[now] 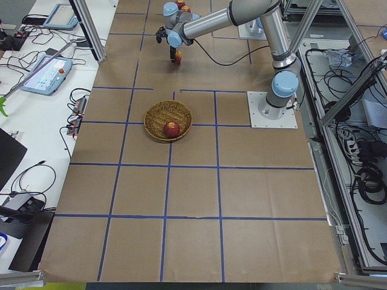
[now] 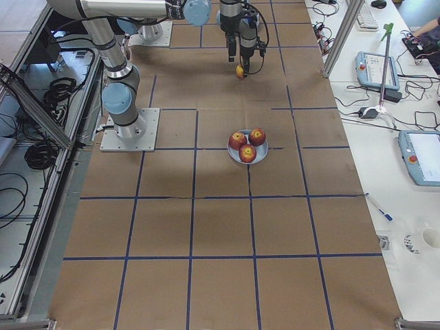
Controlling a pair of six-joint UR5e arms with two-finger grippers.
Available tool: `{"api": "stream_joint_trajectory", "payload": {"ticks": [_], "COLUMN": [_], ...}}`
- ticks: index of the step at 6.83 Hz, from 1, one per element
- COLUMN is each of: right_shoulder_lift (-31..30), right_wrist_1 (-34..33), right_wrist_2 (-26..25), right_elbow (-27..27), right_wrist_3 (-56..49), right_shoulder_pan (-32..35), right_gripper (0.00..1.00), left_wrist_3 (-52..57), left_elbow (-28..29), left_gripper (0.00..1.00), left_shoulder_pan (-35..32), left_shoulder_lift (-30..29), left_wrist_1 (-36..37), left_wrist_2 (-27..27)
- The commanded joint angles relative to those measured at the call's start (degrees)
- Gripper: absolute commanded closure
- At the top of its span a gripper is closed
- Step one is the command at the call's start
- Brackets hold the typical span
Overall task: Transfer apple from basket to plate
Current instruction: 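Set the apple down mid-table and raise the left gripper back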
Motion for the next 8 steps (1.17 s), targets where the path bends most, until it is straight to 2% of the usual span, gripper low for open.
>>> {"api": "stream_joint_trajectory", "payload": {"ticks": [1,4,6,7,8], "right_shoulder_lift": [0.07,0.07,0.15,0.15,0.07], "right_wrist_1": [-0.09,-0.09,-0.26,-0.44,-0.7], "right_wrist_2": [0.0,-0.09,-0.35,-0.44,0.34], "right_elbow": [0.0,0.0,-0.61,-0.88,-1.31], "right_wrist_3": [0.0,0.0,-0.09,-0.18,0.61], "right_shoulder_pan": [-0.03,-0.03,-0.29,-0.55,-0.91], "right_gripper": [0.0,0.0,0.0,0.0,0.0], "left_wrist_3": [0.65,7.57,16.77,24.48,26.56], "left_elbow": [2.02,1.86,1.25,-0.85,-2.78], "left_gripper": [0.01,0.0,0.0,0.0,0.0], "left_shoulder_pan": [2.61,9.36,14.55,18.75,23.23], "left_shoulder_lift": [8.67,23.51,33.96,38.02,38.76], "left_wrist_1": [-9.93,-22.95,-30.36,-33.0,-33.72], "left_wrist_2": [0.02,0.28,0.29,0.28,0.11]}}
